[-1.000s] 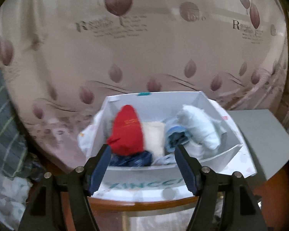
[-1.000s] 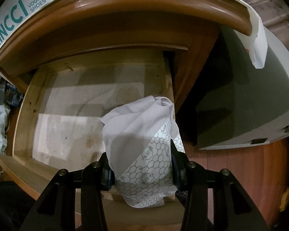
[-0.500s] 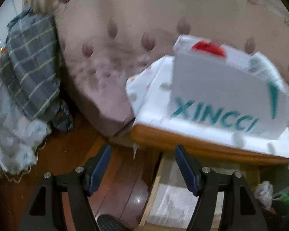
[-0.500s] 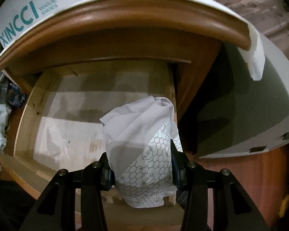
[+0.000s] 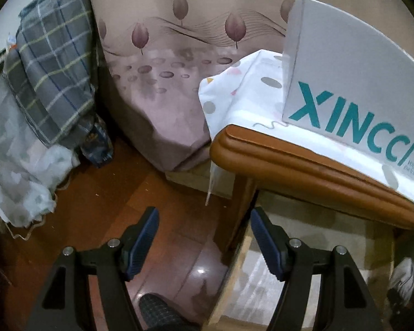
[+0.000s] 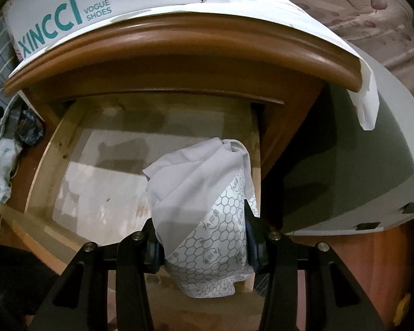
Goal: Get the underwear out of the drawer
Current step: 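Withdraw the left gripper while the right gripper lifts the grey underwear toward the box, then carry the grey hexagon-print underwear over the shoe box with the right gripper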
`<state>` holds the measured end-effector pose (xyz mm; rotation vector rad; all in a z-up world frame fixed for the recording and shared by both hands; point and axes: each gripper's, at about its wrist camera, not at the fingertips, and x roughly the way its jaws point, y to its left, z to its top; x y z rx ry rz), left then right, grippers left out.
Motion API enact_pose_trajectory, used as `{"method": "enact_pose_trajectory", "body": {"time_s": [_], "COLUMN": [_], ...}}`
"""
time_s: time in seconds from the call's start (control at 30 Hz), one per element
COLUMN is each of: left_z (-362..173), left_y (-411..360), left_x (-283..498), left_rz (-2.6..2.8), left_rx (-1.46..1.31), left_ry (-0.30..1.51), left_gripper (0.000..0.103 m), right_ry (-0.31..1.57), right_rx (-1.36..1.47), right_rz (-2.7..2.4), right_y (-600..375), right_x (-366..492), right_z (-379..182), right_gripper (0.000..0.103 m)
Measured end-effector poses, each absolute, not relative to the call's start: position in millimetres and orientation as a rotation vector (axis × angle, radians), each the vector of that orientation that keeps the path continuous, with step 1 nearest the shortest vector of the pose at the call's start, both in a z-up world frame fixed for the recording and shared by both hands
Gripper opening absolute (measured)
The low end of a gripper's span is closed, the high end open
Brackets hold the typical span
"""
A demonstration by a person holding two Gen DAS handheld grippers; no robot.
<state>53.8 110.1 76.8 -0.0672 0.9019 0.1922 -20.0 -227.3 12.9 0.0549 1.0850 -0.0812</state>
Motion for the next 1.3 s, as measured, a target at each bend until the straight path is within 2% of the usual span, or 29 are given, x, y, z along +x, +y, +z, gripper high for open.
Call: {"method": "enact_pose_trajectory", "body": {"time_s": [0.27,0.7,1.1,1.3], "left_z": [77.2,78.6,75.7,76.6], "left_y": [109.2,111.7,133.6,144.1], "left_x": [54.2,55.7,57.6,56.6], "left_rz": [0.179,0.181,0.241,0.271], "left_rx": [-0.048,-0.041,-0.099,-0.124], "left_ry": [0.914,0.917,0.948,0.948], "left_gripper": [0.071,0.071,0.071,0.071], "right_ry": [1.072,0.906,0.802,0.779], "right_rx": [0.115,0.046,-0.042,-0.041], "right_rz": [-0.075,-0.035,0.003,0.041], "right_y": [-232.2,-222.6,-185.1,-161.0], "right_x": [-26.2,-17.1,50.4,91.7], "right_z": [49.1,167.7,254.6,274.7], "right_gripper": [0.042,0.042,0.042,0.043]}}
